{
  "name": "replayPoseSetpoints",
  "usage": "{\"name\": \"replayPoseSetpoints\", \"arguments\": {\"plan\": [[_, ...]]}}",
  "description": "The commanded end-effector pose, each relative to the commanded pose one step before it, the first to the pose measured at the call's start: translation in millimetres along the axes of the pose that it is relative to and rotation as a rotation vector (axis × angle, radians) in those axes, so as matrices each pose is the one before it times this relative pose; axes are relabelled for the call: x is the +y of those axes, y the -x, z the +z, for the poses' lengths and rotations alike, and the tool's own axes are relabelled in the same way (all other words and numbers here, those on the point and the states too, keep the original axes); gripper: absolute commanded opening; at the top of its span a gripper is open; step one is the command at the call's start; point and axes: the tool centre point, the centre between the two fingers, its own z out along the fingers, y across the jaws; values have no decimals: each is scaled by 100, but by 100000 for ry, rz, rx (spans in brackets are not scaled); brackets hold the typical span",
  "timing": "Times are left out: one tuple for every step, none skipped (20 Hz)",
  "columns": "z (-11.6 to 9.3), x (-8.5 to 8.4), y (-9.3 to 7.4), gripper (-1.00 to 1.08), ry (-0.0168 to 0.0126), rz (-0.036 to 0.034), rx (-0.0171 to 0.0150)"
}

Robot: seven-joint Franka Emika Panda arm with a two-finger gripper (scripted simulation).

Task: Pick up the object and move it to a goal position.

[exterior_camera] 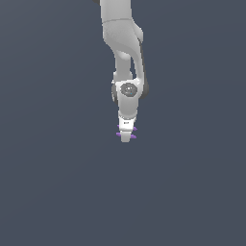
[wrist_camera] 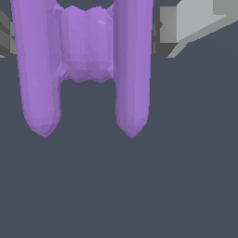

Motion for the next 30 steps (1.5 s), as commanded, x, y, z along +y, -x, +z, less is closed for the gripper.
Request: {"name": "replayPoseSetpoints", "arguments": {"plan": [[-66,215,-208,-100,147,12,84],[-93,124,-169,-100,0,0,0],[-107,160,-208,-100,-29,16,36],[-144,192,-262,-100,0,0,0],[-156,227,-297,-100,-30,16,35],[-191,256,-348,-100,0,0,0],[-195,289,-374,-100,-43,24,48],[-234,314,-426,-100,0,0,0],[-234,345,-446,-100,-45,25,46],[-271,367,-494,-100,0,0,0],[-268,396,-509,-100,-46,27,44],[-288,417,-541,-100,-33,20,30],[-317,435,-579,-100,0,0,0],[-303,462,-581,-100,-59,38,47],[-341,473,-625,-100,0,0,0],[-323,499,-620,-100,-62,42,40],[-361,506,-663,-100,0,0,0],[-339,531,-651,-100,-64,46,32],[-367,520,-675,-100,0,0,0],[-329,518,-631,-100,-53,40,18],[-347,496,-638,-100,0,0,0],[-308,496,-595,-100,-53,43,10],[-328,474,-604,-100,0,0,0],[-288,476,-562,-100,-53,44,3],[-311,453,-573,-100,0,0,0],[-270,457,-532,-100,-52,45,-5],[-295,434,-545,-100,0,0,0],[-287,425,-531,-100,0,0,0],[-246,431,-492,-100,-51,45,-14],[-273,407,-505,-100,0,0,0]]}}
